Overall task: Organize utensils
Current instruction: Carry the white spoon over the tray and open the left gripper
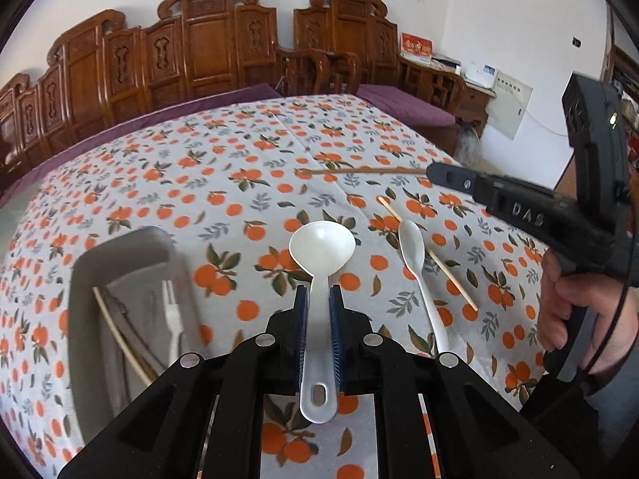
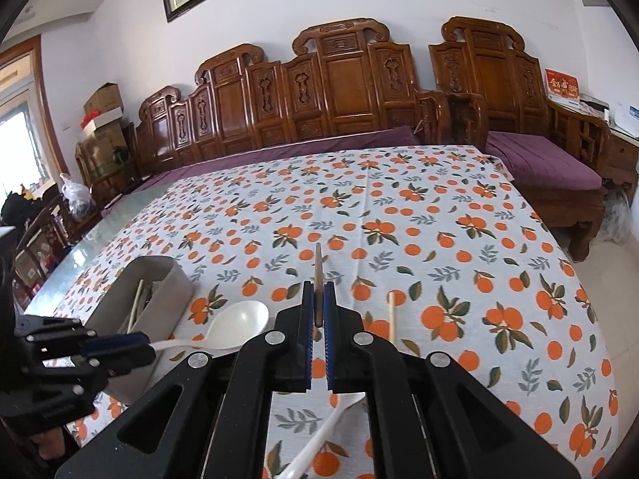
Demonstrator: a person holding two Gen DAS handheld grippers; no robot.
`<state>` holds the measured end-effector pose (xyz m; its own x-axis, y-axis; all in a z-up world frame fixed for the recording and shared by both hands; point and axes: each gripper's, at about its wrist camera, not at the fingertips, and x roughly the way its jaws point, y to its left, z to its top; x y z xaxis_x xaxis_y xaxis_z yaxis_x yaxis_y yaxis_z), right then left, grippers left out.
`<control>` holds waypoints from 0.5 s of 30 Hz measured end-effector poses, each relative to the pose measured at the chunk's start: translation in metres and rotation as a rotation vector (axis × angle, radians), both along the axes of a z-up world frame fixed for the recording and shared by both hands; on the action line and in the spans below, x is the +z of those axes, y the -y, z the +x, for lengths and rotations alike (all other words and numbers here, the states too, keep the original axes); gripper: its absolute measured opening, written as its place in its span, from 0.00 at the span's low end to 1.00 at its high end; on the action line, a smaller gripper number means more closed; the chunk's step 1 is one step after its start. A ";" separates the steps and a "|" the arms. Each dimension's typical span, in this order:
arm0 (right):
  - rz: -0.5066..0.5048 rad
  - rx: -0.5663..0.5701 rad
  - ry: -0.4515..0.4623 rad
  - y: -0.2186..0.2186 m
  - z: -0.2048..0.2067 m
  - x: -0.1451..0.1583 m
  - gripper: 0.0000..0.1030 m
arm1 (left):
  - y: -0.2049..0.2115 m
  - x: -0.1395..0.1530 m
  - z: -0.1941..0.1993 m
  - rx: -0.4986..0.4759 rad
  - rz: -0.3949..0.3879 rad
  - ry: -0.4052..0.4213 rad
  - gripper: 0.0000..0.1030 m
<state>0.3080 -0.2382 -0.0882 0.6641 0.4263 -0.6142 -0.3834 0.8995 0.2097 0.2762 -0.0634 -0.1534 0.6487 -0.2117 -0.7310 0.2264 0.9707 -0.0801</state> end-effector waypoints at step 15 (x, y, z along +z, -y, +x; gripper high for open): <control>0.022 0.063 0.035 -0.026 -0.019 0.015 0.05 | -0.067 0.028 -0.032 0.141 0.006 0.059 0.09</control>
